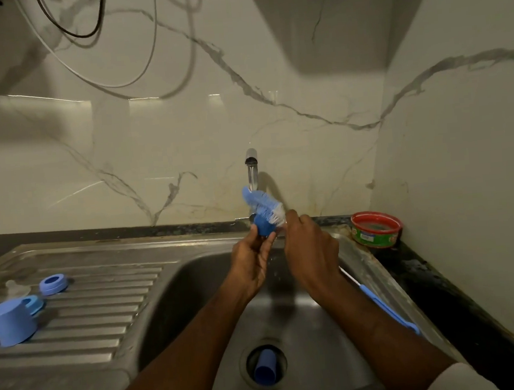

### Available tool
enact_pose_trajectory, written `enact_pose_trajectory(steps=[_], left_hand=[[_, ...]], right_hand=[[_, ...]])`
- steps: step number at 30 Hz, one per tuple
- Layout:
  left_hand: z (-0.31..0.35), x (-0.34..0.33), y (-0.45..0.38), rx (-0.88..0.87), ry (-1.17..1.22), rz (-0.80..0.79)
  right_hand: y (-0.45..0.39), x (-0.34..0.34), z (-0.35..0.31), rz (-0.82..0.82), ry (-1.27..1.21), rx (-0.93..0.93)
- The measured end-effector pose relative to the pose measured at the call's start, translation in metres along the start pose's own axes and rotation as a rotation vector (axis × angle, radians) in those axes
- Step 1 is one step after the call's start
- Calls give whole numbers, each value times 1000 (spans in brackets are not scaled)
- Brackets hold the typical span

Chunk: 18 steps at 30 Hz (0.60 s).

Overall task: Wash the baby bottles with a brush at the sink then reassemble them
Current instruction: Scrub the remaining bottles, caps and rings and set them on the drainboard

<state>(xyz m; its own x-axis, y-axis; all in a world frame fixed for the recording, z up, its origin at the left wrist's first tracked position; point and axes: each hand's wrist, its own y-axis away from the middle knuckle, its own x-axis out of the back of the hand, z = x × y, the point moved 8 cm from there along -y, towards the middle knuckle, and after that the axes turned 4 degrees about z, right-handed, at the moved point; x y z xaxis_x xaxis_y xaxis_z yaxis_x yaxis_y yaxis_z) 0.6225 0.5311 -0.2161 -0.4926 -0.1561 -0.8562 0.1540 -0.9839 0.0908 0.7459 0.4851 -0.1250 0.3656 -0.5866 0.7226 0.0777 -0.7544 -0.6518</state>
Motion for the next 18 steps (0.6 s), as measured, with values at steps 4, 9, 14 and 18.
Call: enact_pose_trajectory(steps=[4, 9, 14, 18], left_hand=[[6, 6, -2, -58, 83, 48], [8, 6, 0, -27, 93, 37], [6, 7, 4, -13, -20, 36], [11, 14, 1, -17, 15, 75]], right_hand=[[5, -4, -1, -41, -31, 41], [10, -8, -14, -60, -9, 171], [0, 3, -5, -16, -53, 103], [9, -6, -13, -56, -66, 177]])
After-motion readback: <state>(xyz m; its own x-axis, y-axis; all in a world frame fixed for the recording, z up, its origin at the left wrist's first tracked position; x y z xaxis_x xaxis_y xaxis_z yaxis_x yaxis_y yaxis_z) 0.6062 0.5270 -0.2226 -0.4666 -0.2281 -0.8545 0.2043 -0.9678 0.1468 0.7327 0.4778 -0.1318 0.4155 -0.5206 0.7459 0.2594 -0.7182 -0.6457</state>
